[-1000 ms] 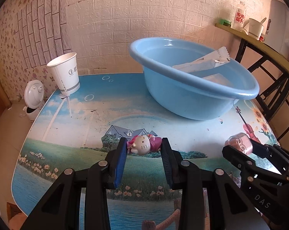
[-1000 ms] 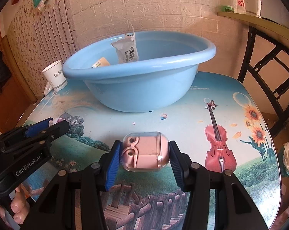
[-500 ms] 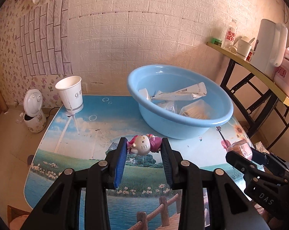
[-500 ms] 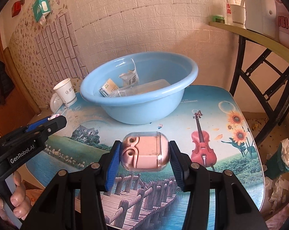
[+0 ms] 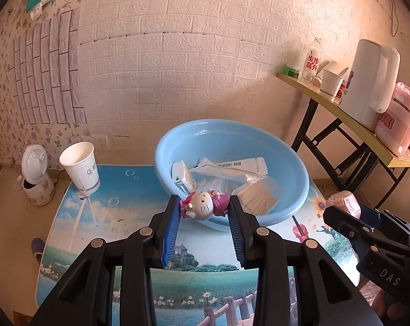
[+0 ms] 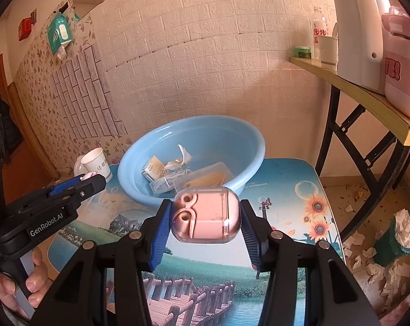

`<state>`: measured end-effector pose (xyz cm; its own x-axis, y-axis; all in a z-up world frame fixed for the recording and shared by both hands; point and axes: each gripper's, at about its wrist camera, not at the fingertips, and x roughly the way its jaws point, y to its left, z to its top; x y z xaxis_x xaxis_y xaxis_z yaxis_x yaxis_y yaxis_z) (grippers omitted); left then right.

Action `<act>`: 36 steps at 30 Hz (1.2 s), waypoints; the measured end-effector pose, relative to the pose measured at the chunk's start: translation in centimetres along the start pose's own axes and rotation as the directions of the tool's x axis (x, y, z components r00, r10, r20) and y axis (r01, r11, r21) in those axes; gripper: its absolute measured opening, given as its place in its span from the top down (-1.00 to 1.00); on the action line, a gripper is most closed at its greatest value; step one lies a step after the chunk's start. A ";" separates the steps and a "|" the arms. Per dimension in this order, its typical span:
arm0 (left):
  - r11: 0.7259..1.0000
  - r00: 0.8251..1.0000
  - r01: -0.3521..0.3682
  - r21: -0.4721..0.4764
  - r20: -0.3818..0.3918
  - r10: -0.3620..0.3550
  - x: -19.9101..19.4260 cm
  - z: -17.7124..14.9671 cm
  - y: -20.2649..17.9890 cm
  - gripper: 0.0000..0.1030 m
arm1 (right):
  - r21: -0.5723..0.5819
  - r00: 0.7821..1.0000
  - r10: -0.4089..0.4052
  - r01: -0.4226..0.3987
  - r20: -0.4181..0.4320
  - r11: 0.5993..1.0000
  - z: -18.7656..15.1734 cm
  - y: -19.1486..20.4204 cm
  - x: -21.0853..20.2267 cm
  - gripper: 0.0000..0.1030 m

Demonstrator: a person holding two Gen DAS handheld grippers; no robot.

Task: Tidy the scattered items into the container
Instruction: 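Lift the pink case and figurine and carry both over the basin, then lower the figurine with the left tool while the right tool lowers the pink case into the basin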

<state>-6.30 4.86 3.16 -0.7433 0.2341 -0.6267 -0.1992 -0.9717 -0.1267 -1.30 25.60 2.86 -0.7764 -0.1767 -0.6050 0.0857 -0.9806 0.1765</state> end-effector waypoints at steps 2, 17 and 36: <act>1.000 1.000 0.008 0.003 -0.005 -0.008 0.6 0.5 -0.3 0.36 | -0.003 1.000 0.003 -0.003 0.008 1.000 0.6 -0.1 0.2 0.02; 0.998 0.997 0.048 0.031 -0.057 -0.046 6.5 3.1 -1.2 0.36 | -0.043 0.999 0.045 -0.045 -0.003 0.998 4.5 -0.6 4.9 0.02; 0.996 0.994 0.041 0.076 -0.107 -0.032 11.3 3.4 -1.5 0.35 | -0.050 0.997 0.060 -0.062 -0.041 0.997 4.5 -1.5 8.9 0.02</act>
<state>-16.59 9.05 -1.11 -0.6638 0.2608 -0.7010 -0.2774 -0.9562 -0.0932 -11.16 25.87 0.74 -0.7437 -0.2389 -0.6244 0.1650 -0.9707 0.1749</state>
